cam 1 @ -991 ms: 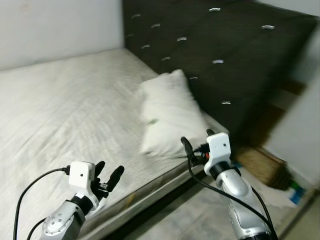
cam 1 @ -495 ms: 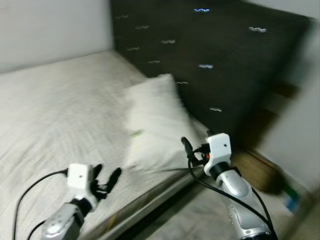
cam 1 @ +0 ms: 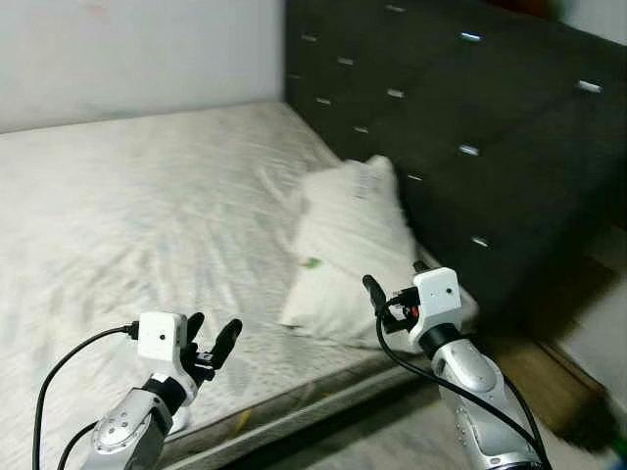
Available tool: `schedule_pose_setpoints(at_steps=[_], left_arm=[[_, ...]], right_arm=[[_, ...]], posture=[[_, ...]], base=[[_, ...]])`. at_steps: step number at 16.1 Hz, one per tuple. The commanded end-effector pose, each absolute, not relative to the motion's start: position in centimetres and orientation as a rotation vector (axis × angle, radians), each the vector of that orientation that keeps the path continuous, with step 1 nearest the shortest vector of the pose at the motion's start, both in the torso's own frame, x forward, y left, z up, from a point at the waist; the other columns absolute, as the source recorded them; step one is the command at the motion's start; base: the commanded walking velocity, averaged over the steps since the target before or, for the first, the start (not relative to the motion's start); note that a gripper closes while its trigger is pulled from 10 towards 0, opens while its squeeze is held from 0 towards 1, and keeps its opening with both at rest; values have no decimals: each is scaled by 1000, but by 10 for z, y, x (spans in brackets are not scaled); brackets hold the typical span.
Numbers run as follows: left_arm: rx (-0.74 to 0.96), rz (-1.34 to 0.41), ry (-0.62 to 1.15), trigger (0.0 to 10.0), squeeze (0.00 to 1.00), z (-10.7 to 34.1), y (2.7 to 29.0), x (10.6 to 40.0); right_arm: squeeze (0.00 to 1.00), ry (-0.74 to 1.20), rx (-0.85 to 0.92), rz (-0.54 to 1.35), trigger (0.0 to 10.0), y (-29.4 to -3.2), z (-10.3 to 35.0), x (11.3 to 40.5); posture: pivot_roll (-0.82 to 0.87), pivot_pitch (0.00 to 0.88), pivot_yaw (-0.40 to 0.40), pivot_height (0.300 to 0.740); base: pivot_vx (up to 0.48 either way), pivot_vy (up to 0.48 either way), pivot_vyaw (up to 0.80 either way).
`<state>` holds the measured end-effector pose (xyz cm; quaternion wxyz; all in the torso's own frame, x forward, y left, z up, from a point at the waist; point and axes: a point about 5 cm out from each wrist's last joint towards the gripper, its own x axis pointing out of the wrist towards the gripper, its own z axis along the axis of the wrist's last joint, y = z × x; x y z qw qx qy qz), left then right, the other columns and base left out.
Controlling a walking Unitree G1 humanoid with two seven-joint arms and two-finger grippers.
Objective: Clean up the room
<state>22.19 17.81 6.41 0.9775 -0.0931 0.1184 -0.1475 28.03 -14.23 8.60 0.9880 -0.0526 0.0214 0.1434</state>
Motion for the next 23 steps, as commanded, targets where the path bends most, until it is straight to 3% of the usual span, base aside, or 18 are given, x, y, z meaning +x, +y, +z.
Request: schedule_pose_setpoints(at_steps=[1,14,23], left_arm=[[-190,-306,241,10000,0,64,175,223],[-182,-315,232,10000,0,64,173,227],[-201,-317,235,10000,0,63,171,225]], right_arm=[[0,31,-110,269,10000,-147,90,282],[0,21,-122,286,10000,-146,91,285],[0,26,-116,289,10000,-147,91,284]], posture=[[44,0,-82,740],[46,0,-89,740],[45,0,-99,740]], base=[[0,0,638],[0,0,689],[0,-246,0]])
